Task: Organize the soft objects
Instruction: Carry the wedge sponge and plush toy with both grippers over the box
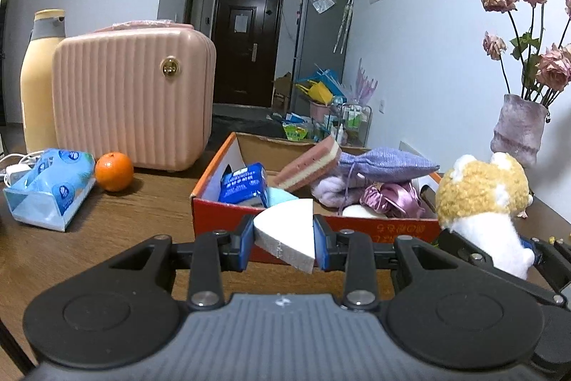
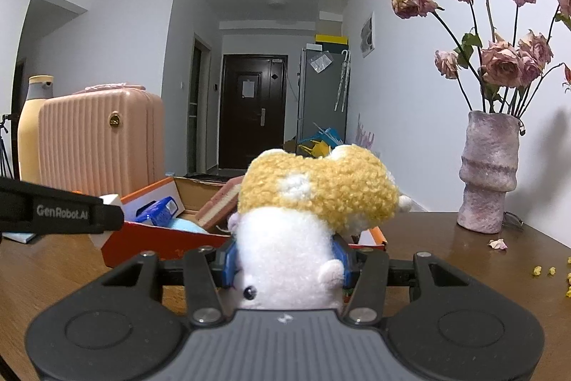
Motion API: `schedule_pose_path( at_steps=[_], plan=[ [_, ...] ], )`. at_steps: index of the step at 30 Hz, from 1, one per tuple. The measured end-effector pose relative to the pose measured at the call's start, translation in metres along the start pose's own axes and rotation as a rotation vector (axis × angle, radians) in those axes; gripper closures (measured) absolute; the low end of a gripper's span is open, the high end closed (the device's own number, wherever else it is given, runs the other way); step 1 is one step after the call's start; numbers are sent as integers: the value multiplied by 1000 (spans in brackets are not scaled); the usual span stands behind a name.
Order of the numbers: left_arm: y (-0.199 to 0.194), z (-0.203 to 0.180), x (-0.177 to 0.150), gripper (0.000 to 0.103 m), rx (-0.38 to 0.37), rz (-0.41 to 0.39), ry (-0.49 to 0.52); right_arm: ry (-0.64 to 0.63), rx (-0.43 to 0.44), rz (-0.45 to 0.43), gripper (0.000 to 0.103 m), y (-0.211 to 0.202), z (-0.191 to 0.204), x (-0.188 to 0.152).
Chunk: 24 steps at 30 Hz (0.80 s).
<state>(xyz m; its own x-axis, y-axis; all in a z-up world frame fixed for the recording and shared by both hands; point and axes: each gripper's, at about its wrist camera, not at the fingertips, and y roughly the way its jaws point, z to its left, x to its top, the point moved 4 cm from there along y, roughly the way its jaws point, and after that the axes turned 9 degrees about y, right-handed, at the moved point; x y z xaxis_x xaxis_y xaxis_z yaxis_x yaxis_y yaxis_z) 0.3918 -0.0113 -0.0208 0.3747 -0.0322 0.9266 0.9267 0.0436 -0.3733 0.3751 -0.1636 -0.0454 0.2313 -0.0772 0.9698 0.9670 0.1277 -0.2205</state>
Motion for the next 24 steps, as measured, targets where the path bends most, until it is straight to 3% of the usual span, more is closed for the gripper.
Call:
schedule_pose_path(
  at_steps=[24],
  plan=[
    [22, 21, 25, 69, 34, -64, -24, 5, 21, -56, 54, 35, 26, 12]
  ],
)
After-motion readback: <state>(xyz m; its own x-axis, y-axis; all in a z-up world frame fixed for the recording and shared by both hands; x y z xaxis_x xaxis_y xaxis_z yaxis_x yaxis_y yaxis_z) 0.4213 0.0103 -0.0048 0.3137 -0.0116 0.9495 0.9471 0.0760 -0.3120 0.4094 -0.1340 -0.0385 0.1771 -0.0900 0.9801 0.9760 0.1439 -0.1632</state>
